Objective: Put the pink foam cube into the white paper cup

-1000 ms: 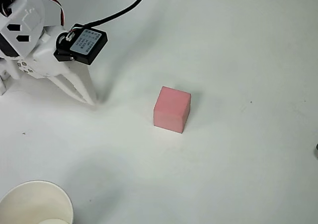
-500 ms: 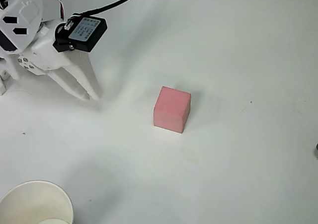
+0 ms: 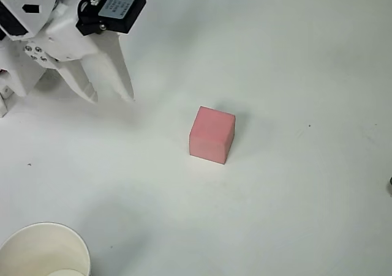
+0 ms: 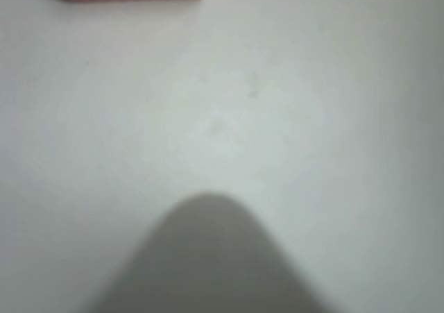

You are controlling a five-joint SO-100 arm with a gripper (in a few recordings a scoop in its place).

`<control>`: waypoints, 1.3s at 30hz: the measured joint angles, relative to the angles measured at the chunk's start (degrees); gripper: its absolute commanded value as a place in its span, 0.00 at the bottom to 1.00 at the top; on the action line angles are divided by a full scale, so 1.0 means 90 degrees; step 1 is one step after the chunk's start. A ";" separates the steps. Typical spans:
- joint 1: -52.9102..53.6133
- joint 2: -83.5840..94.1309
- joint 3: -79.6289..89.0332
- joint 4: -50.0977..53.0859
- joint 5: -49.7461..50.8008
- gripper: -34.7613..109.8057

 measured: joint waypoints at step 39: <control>-0.0547 -0.6895 -0.5254 -0.0762 -0.0557 0.51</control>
